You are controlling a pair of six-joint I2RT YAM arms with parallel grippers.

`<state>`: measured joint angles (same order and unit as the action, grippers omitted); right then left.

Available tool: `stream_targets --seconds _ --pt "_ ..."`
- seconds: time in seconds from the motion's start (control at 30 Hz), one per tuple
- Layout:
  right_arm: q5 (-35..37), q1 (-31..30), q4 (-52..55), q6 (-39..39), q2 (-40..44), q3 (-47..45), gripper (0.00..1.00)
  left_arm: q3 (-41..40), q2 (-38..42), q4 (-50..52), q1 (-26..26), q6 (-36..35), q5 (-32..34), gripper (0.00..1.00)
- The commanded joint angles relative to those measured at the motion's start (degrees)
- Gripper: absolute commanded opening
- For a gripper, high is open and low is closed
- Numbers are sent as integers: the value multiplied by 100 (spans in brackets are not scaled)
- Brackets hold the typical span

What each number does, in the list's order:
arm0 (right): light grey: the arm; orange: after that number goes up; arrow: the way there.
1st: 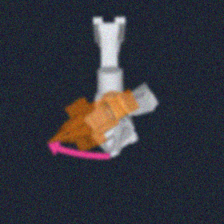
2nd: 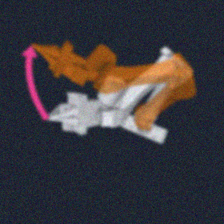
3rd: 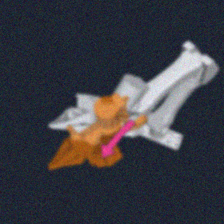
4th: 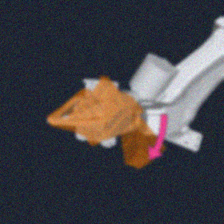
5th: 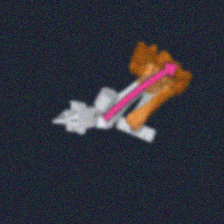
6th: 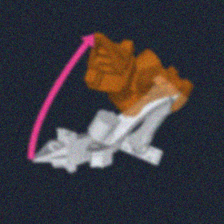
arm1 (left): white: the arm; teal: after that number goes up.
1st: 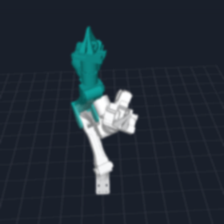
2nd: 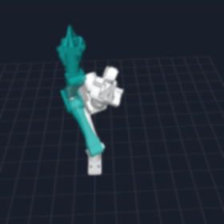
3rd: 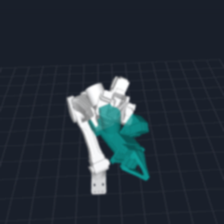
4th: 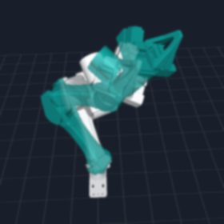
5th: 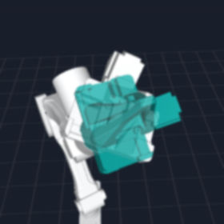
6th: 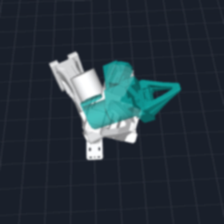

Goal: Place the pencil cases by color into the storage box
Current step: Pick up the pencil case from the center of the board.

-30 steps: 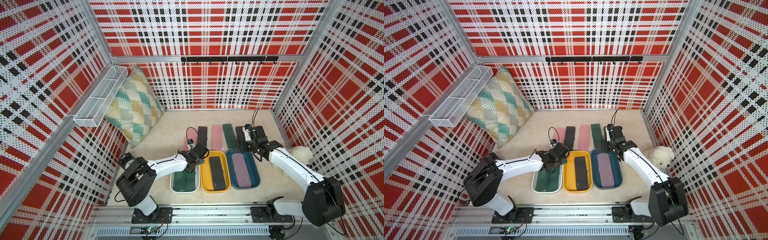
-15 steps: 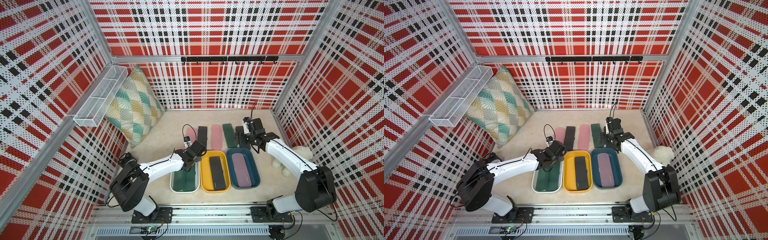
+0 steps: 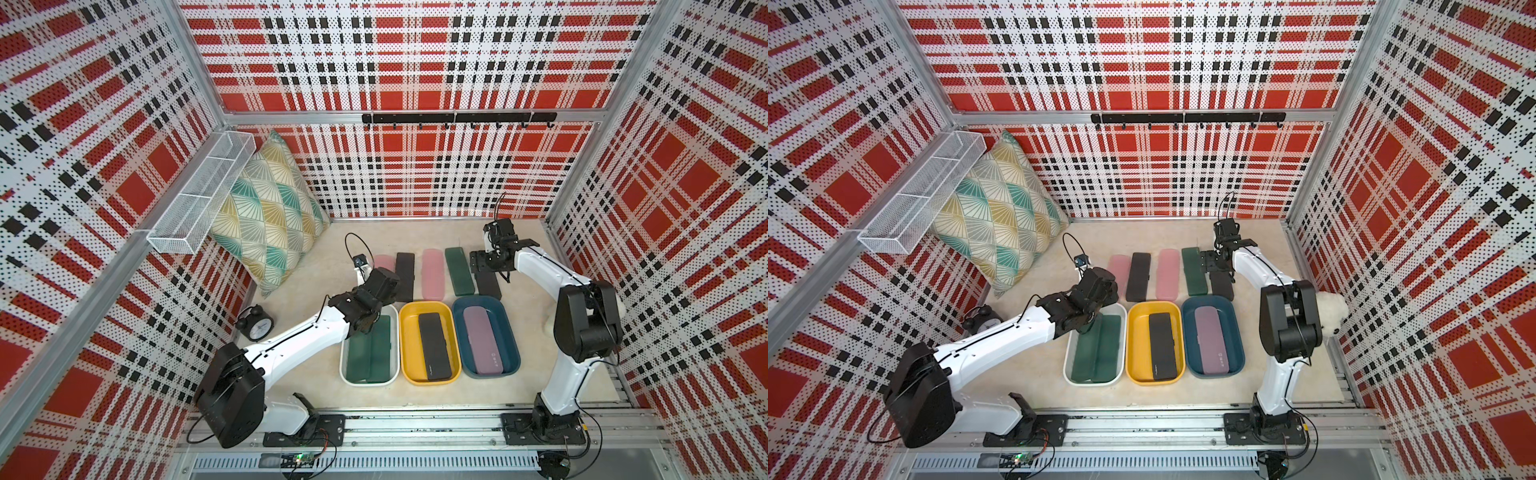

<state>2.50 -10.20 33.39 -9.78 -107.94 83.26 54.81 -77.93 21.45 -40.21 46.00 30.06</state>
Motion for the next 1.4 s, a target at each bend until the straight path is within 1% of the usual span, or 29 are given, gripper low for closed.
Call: stream_targets --seconds 0.0,0.13,0.27,0.5,0.87,1.23,1.37 --pt "97 118 232 167 -277 368 91 -89 199 -293 139 -216 88 66" --pt "75 195 296 212 -586 620 91 -175 308 -468 240 -340 52 76" --pt "75 227 326 227 -826 738 91 -275 429 -675 284 -450 155 79" --pt "66 269 254 205 -1051 659 90 -443 599 -938 433 -489 140 80" --pt "-57 325 117 145 -1187 489 88 -528 781 -987 602 -513 73 80" --pt "-101 325 1 56 -1307 348 87 -540 725 -1026 689 -539 35 80" --pt "-42 325 -21 21 -1373 290 84 -557 704 -1047 716 -565 10 80"
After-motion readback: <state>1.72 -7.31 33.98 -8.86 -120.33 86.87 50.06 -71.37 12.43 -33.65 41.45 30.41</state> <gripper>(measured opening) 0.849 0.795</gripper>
